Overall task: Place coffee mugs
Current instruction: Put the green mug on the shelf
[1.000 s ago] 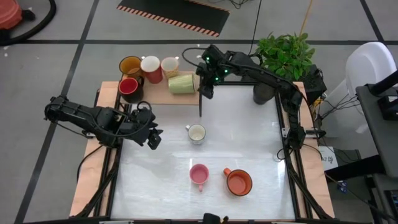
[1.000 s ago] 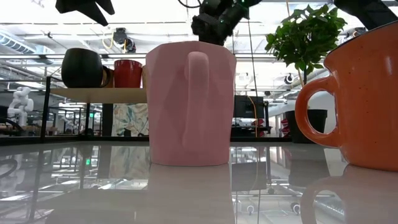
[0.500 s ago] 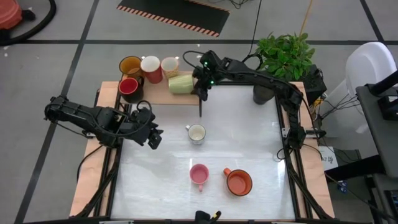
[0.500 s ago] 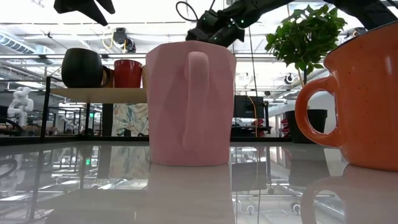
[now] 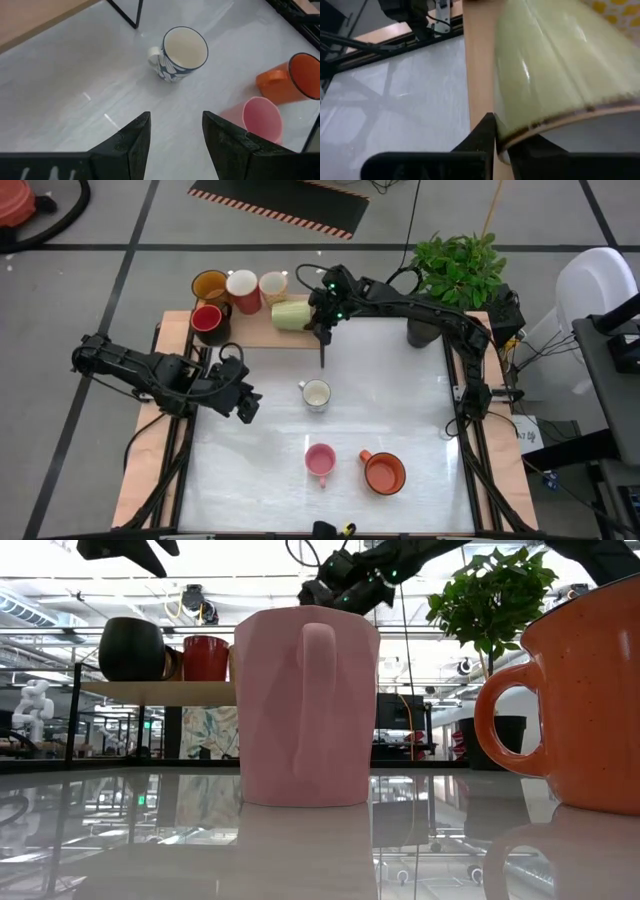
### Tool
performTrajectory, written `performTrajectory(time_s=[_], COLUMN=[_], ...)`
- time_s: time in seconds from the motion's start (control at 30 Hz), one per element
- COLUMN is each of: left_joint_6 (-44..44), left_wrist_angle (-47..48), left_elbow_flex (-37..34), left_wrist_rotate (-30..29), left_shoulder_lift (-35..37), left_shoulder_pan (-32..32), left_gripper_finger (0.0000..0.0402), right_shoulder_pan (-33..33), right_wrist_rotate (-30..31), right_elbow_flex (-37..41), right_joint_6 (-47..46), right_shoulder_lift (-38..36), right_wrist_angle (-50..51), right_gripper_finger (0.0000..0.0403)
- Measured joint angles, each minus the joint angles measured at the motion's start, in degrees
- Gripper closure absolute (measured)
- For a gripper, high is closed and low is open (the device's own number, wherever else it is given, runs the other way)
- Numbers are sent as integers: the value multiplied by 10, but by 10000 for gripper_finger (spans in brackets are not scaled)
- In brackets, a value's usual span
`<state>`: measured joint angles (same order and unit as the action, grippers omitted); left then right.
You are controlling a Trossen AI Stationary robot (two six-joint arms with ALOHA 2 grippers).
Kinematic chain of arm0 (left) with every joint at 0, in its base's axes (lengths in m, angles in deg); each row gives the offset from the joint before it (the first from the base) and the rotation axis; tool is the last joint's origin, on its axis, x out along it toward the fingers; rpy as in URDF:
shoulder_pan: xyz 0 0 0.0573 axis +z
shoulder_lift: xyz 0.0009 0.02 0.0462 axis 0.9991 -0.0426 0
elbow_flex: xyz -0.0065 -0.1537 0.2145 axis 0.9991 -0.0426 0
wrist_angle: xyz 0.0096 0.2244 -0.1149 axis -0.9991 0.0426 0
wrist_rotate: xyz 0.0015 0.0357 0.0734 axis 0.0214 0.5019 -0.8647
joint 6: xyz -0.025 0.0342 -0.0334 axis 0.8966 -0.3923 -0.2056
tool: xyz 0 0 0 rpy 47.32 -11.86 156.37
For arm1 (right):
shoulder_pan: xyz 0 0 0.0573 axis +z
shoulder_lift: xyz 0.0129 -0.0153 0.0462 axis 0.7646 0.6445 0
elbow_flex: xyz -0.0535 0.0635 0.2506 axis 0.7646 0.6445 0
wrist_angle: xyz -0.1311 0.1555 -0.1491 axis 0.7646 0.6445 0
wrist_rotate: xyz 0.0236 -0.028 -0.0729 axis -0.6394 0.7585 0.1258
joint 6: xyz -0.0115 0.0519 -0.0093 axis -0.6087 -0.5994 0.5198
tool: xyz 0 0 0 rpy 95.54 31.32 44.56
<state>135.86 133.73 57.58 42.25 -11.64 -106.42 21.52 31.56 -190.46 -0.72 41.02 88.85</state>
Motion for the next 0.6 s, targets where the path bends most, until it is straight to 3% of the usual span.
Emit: performTrajectory(time_s=[0.3, 0.6], left_joint_6=[-6, -55], left_wrist_angle=[0, 0], left_elbow_flex=[0, 0], left_wrist_rotate=[-3, -5], left_shoulder_lift=[0, 0], left_shoulder_pan=[2, 41], left_gripper_finger=[220, 220], right_shoulder_pan=[2, 5], right_wrist_rotate=[48, 136], right_elbow_flex=[1, 1], right_joint_6=[18, 83], right_shoulder_lift=[-79, -123], right_wrist_angle=[78, 112], right_gripper_finger=[397, 398])
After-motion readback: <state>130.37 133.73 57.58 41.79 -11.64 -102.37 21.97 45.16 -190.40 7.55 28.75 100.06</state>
